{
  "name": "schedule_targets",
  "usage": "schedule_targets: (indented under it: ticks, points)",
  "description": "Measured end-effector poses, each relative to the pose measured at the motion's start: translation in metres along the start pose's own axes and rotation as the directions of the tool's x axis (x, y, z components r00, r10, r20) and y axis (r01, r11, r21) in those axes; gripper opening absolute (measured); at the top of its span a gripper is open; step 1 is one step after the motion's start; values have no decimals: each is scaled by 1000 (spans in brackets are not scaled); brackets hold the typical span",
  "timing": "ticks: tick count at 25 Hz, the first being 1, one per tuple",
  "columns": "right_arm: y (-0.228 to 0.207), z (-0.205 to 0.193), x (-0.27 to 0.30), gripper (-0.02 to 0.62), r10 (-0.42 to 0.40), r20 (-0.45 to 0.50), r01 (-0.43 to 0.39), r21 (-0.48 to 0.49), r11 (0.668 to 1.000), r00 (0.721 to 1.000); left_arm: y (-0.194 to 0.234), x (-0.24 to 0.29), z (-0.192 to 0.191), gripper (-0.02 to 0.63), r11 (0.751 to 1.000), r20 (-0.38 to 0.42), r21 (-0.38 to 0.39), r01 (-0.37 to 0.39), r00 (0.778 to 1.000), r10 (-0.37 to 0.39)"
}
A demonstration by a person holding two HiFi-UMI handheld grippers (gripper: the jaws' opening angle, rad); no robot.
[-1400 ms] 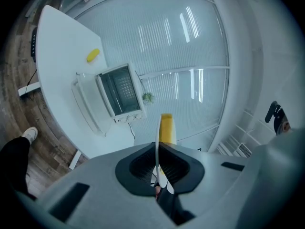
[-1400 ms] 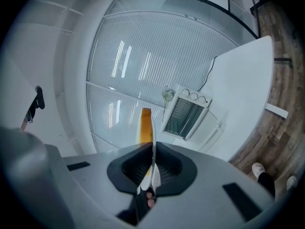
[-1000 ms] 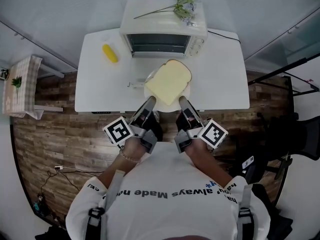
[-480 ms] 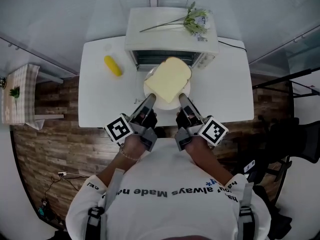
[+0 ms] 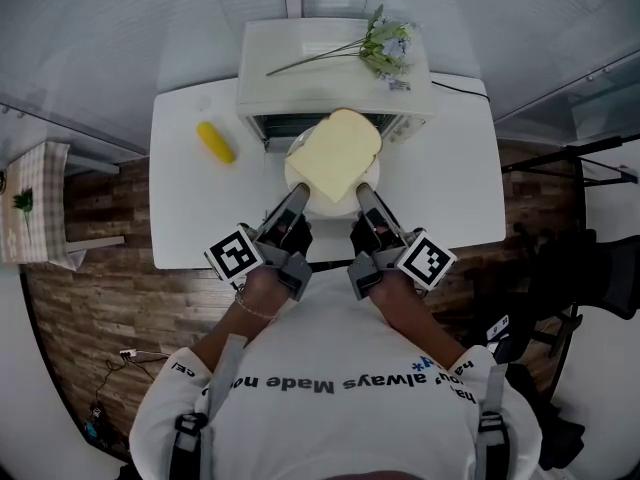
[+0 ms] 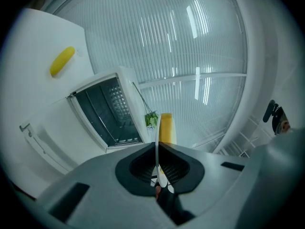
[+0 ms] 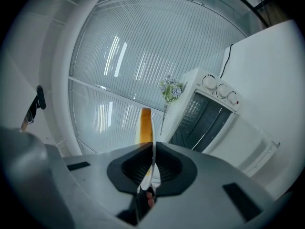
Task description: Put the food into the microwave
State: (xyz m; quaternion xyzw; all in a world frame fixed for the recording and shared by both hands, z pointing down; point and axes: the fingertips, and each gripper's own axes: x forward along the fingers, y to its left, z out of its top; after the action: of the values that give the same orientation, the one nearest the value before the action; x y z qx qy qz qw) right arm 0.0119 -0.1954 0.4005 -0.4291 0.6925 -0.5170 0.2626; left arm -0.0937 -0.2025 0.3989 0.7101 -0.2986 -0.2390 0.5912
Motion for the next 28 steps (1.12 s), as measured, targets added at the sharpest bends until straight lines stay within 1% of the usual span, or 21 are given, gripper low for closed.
schedule_targets:
  ticks: [5,11,15,18,25,28]
  points:
    - [-6,18,2,25,2,-14,-2,8,1000,1000,-1,18,-3,18,1000,13,5,-9,1000,9]
    - [-15,44,1,25,8,-42,-7,6,1000,999,-3,41,-13,18,1000,44,-14,-16,999,17]
    - [-17,55,-2,25,12,-47,-11,12,1000,999,-6,52,-19,18,999,55,-30,-12,998,14]
    - [-20,62,-2,25,16,-51,-16,10,1000,999,-6,58,-22,18,999,62,-27,-17,998,19]
    - [-27,65,-2,25,13,-66,-12,14,1000,998,-2,62,-25,18,999,70,-22,-26,997,28]
    - [-32,63,-1,25,9,-76,-9,8,1000,997,5,61,-28,18,999,69,-33,-38,997,41]
